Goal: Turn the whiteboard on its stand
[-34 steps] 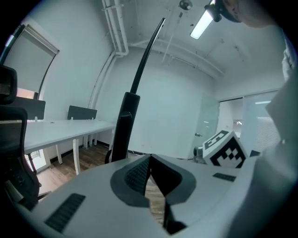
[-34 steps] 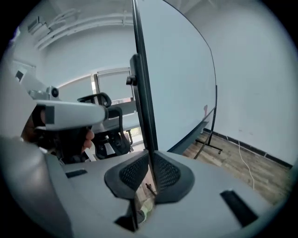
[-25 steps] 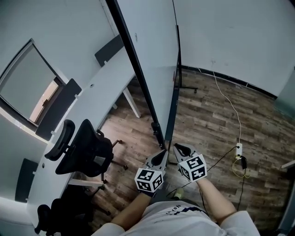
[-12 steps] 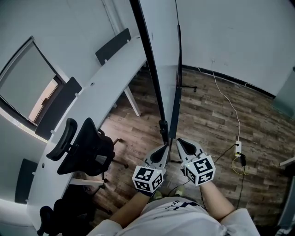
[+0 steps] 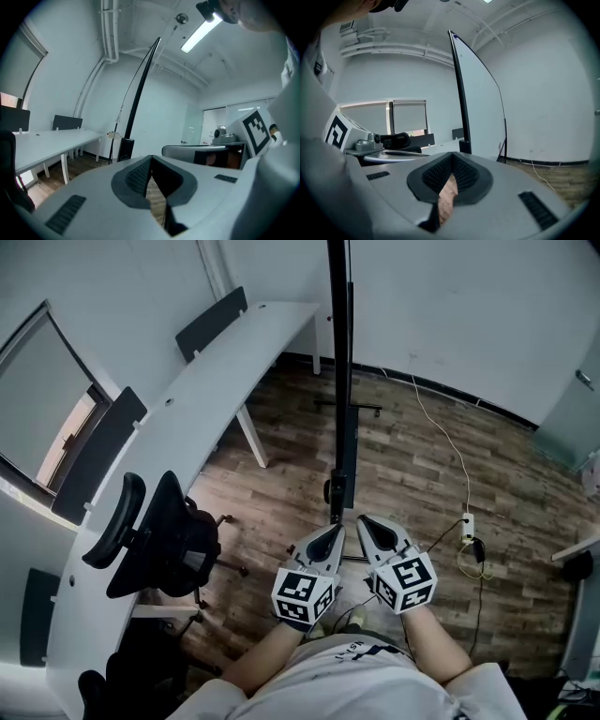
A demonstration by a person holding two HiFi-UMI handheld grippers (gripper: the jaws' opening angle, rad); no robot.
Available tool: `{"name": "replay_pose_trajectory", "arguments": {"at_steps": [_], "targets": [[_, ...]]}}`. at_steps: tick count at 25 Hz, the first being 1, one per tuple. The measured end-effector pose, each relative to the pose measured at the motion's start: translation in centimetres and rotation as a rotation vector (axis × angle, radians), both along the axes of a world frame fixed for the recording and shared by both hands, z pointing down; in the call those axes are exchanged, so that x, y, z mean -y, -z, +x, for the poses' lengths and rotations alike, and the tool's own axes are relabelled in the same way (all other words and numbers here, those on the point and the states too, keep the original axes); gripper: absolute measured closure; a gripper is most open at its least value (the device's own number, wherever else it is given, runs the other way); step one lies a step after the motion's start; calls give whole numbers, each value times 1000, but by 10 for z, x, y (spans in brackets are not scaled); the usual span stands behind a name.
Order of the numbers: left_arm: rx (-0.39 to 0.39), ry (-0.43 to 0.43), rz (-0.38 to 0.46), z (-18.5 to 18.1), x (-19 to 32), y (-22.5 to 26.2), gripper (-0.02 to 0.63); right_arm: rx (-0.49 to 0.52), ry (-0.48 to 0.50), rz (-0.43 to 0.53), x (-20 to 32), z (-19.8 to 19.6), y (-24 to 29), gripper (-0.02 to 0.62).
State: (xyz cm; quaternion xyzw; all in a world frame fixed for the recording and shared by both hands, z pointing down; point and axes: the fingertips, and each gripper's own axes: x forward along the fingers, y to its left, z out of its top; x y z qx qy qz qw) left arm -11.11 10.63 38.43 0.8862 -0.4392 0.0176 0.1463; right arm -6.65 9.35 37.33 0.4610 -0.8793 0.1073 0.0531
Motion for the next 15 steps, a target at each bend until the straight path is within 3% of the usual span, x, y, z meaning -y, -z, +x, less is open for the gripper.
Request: {"name": "replay_pose_trajectory", "arguments": {"at_steps": [15], "targets": [[7, -14, 6, -7, -8, 3, 594, -14, -5, -5, -12, -11, -1, 583]]}}
